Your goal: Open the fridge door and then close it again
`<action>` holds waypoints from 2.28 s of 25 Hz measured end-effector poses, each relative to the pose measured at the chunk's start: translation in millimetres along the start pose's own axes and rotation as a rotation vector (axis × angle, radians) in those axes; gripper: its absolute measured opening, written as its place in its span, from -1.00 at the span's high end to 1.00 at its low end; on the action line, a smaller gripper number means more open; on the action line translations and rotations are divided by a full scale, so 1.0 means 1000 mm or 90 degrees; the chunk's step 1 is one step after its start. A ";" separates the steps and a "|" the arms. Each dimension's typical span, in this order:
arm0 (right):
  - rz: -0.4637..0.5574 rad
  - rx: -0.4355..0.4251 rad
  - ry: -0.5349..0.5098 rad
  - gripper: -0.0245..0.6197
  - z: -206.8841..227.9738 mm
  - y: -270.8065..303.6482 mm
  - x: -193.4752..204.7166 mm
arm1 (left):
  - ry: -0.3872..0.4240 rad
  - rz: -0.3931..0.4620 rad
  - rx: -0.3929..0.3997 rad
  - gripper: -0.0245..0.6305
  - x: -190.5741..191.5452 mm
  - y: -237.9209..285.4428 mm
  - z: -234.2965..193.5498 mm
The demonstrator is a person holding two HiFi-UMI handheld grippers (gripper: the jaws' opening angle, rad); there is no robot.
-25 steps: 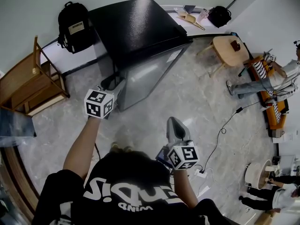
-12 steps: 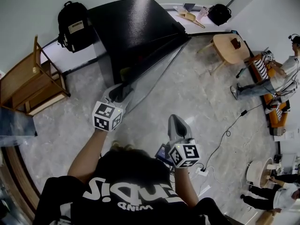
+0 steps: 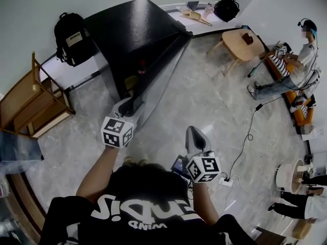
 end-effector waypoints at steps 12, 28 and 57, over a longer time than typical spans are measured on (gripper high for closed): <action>0.009 0.016 0.005 0.93 0.000 -0.015 0.002 | -0.002 -0.012 0.040 0.41 0.006 0.002 0.030; 0.023 0.060 0.021 0.93 0.010 -0.028 0.003 | -0.006 -0.028 0.073 0.45 0.009 0.004 0.046; 0.028 0.051 0.011 0.93 -0.012 -0.026 -0.007 | -0.005 -0.031 0.061 0.58 0.009 -0.008 0.034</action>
Point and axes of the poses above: the fingertips, and each gripper's own axes: y forward along the fingers, z to its right, x out of its underside, the point moved 9 cm from there along -y, backward along the fingers, and after that the axes turned 4 degrees about -y, right-handed, at the moved point
